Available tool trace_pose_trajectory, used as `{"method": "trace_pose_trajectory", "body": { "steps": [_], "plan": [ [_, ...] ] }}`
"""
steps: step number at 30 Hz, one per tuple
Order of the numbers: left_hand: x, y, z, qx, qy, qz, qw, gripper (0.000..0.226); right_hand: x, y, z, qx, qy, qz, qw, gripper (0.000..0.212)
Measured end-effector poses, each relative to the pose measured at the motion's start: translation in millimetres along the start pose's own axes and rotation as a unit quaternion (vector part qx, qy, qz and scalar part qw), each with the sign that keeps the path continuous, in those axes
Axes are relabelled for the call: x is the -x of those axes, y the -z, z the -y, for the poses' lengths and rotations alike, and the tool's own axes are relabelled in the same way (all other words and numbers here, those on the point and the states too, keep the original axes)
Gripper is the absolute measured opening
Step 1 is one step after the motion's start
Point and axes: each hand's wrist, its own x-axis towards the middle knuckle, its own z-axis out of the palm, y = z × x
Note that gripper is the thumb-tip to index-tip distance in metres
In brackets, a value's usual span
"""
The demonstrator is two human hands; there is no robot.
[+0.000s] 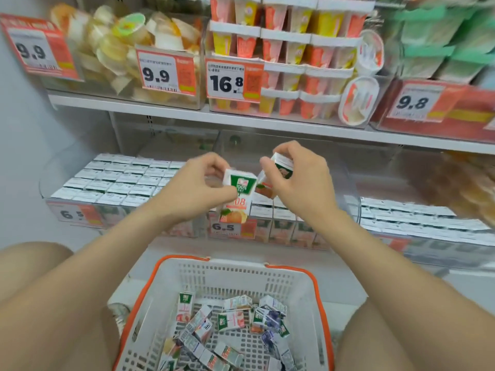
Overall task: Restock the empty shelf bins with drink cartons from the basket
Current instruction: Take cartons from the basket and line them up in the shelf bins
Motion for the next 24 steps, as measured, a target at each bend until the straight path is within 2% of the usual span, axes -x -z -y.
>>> {"method": "trace_pose_trajectory", "body": {
  "steps": [4, 8, 12, 16, 17, 20, 24],
  "plan": [
    [-38.7, 8.5, -7.1, -0.096, -0.092, -0.032, 0.991, 0.047, -38.9, -15.5, -14.3, 0.056, 0.006, 0.064, 0.996, 0.048],
    [-67.0, 9.5, 9.4, -0.204, -0.138, -0.036, 0.968, 0.033, -40.5, -39.0, -26.0, 0.087, -0.002, 0.098, 0.991, 0.050],
    [-85.9, 5.6, 35.7, -0.384, -0.133, -0.030, 0.913, 0.042, -38.8, -60.0, -23.3, 0.151, 0.002, 0.155, 0.976, 0.046],
    [-98.8, -1.8, 40.2, -0.503, -0.180, -0.048, 0.844, 0.033, -38.6, -75.8, -20.2, 0.123, -0.007, 0.192, 0.974, 0.046],
    [-101.3, -2.4, 41.3, -0.513, -0.184, -0.043, 0.837, 0.031, -38.7, -78.7, -20.8, 0.108, -0.014, 0.203, 0.973, 0.047],
    [-105.1, 2.2, 49.5, -0.519, -0.129, 0.028, 0.844, 0.028, -41.8, -84.6, -21.7, 0.071, -0.042, 0.237, 0.968, 0.048],
    [-101.7, 3.8, 57.3, -0.559, -0.088, 0.120, 0.816, 0.036, -43.4, -89.3, -22.1, 0.039, -0.053, 0.294, 0.954, 0.044]
  ]
}}
